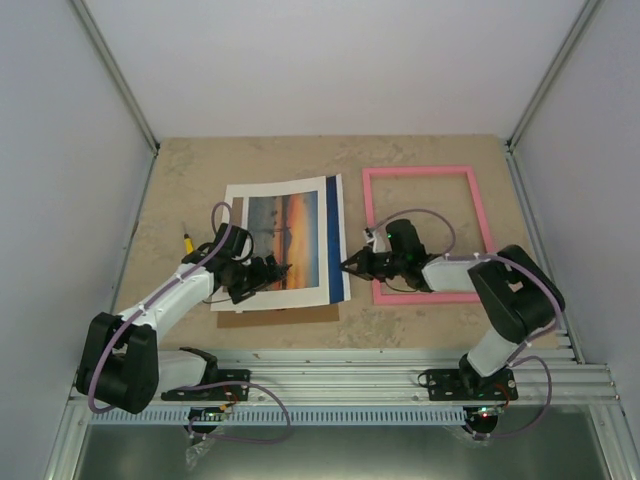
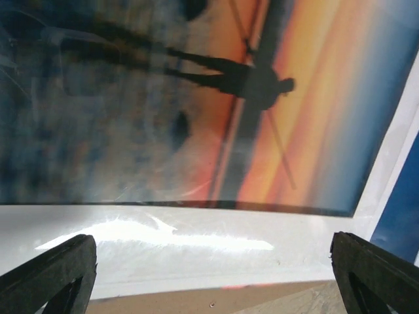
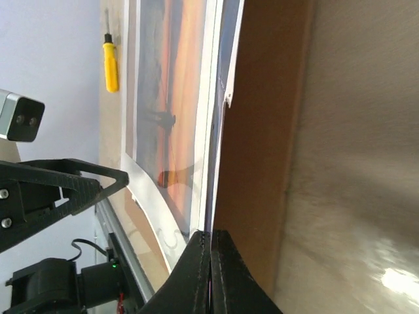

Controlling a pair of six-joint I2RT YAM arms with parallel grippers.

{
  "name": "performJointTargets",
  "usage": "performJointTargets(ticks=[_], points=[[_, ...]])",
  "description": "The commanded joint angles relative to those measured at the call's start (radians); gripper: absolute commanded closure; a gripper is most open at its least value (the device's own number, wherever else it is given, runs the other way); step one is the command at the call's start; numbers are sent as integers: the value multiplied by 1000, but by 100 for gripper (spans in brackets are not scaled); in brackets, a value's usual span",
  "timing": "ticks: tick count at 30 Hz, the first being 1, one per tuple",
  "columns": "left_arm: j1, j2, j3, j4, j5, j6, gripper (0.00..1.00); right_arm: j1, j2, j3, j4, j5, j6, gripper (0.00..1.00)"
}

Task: Take the photo out of the frame

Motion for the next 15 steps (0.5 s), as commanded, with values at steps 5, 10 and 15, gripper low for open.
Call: performJointTargets(ticks=[5,10,15], points=[[3,20,0,58,14,-23,1,-98,-76,52,-296,-19,-247,80],[2,25,1,57,14,-27,1,-101,14,66,-171,-38,-198,65],[-16,26,-5,58,10,-41,1,-105,99,92,-91,-26,-157,62]])
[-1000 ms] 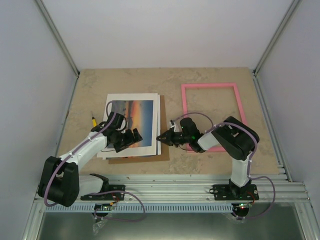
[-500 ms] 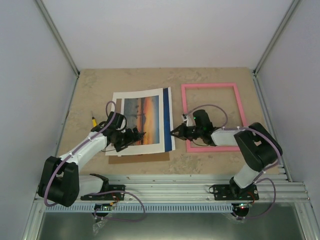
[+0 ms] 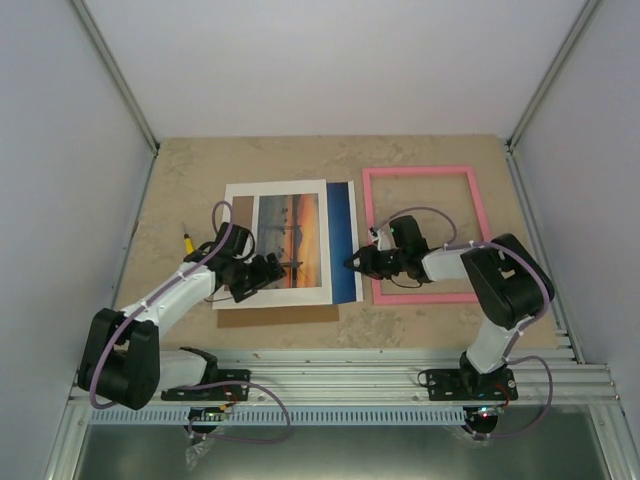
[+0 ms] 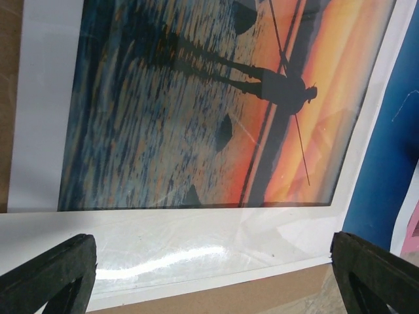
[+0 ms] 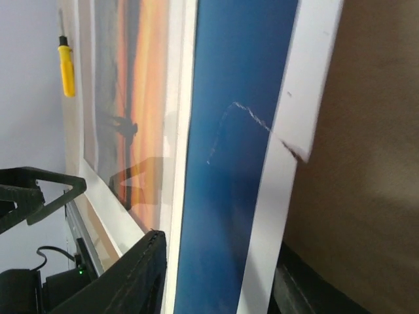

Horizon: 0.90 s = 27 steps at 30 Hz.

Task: Take the photo out of the frame

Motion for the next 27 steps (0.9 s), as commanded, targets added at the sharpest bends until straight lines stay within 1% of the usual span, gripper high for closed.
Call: performJointTargets(ticks=[1,4,5,7,11,14,18,22,27], points=[[-21,3,-8,19,5,-22,1,-5,79,47,98,-10,23,65],[-30,1,-9,21,0,-28,1,-11,109,80,103,-14,16,80],[-30,-2,-9,21,-2,-28,0,-15,104,90,86,-12,4,87],[-30,-11,-9,16,-11,-27,0,-31,71,115,10,-1,-40,98],[-30,-43,1,22,-31,-29,0,-78,-22,158,-213,50,-155,99],[-30,-64,20,26,-52,-23,1,-102,-89,220,-439,93,-253,100],[-30,-86,54,22,-92,-1,0,-111,-179,333,-705,211,-351,99],[-30,-111,88,17,-141,22,1,-115,-249,484,-951,327,-424,99],[-30,-134,131,21,-193,54,1,-104,-279,736,-1215,388,-528,100]])
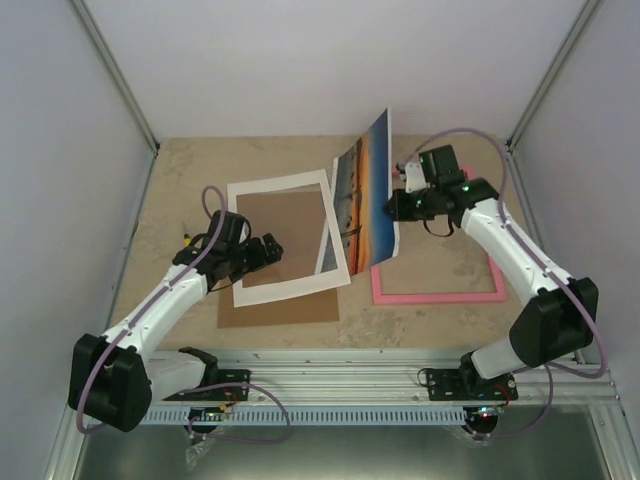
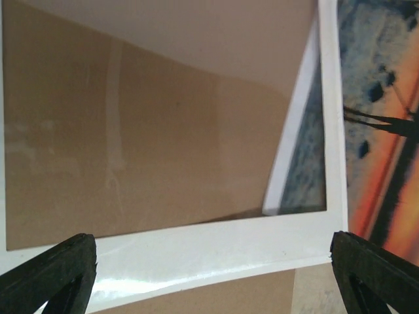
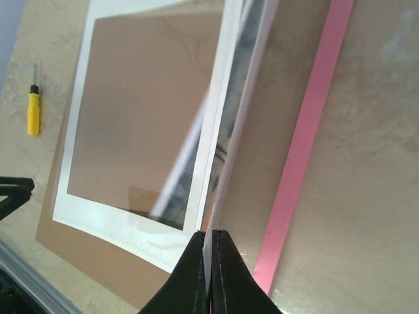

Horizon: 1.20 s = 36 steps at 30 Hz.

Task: Take the photo out of the frame

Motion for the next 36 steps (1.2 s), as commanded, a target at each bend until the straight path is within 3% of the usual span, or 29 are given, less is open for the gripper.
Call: performJointTargets(ticks=[1,9,22,29,36], points=[[-3,-31,58,14,-76,54,1,13,-30,216,-339,102,-143,99],[-4,-81,160,-2,-180,123,1,220,41,617,-660,242,-265,100],[-3,-315,310,-130,-442,227,0,636,17,567,-641,243,-369,100],[-3,-392,312,-181,-444,203,0,652,38,458,-597,344,-447,100],[-3,-376,328,-248,-471,188,0,584,193,462,-535,537,-534,100]])
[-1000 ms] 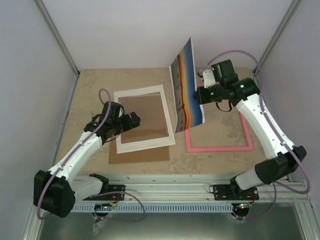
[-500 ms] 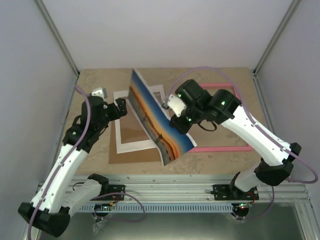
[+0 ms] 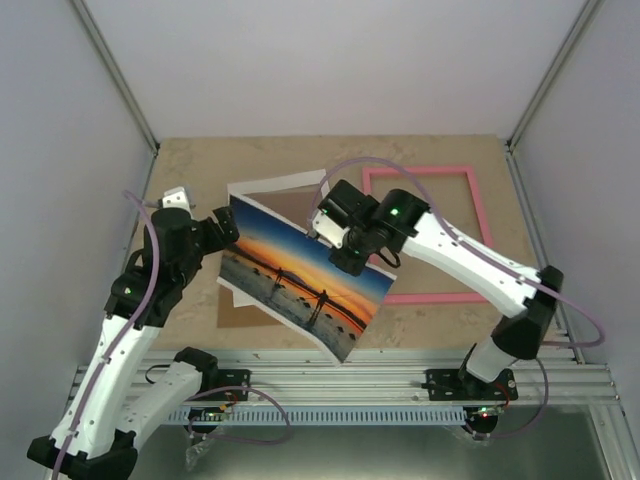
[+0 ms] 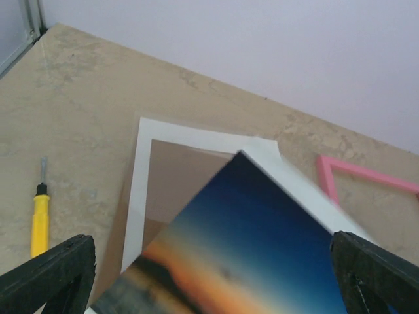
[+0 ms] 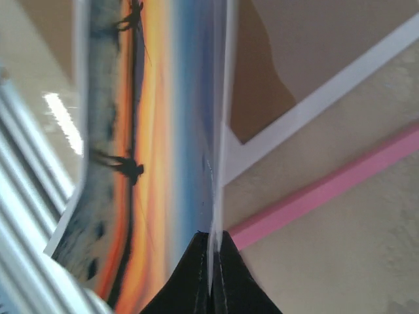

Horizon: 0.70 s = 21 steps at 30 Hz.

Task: Take the photo out of the frame

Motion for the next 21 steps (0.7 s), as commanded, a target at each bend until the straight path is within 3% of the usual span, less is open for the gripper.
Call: performJointTargets(ticks=[1,14,16,21], points=[[-3,16,30,-73,-33,-12,0,-55,113,1,66,152,-94,100],[11,117,4,-65,5,-62,0,-163,415,4,461,443,-404,95],[27,127,-11,-47,16,-60,0,-181,460,21,511,452,-433,79],[71,134,-30,-11,36,-60,0,-224,511,70,549,425,-402,50]])
